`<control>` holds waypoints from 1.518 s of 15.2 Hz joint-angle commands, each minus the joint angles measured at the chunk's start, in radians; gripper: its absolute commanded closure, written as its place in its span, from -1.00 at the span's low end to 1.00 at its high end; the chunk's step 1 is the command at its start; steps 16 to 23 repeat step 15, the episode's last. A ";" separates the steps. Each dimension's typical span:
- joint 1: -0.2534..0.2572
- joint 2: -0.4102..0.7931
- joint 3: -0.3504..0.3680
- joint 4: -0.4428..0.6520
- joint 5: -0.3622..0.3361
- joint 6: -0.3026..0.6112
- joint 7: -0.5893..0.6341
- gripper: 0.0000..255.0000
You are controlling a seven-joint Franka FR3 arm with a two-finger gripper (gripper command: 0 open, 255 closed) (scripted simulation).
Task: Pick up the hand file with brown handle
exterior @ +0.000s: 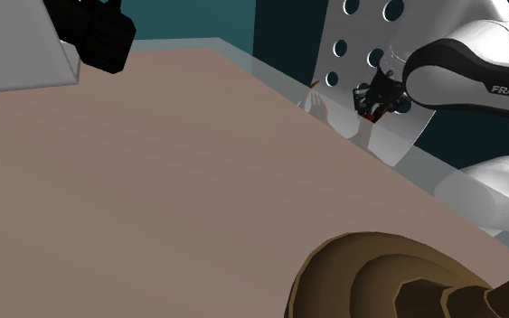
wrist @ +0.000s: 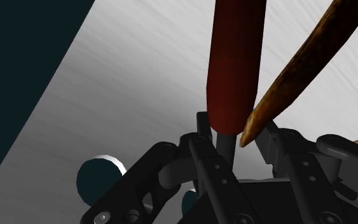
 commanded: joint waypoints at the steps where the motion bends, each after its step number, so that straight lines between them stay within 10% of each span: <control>1: -0.007 0.005 -0.008 0.025 -0.006 -0.018 -0.007 1.00; 23: -0.042 0.045 -0.050 0.199 -0.036 -0.144 -0.048 1.00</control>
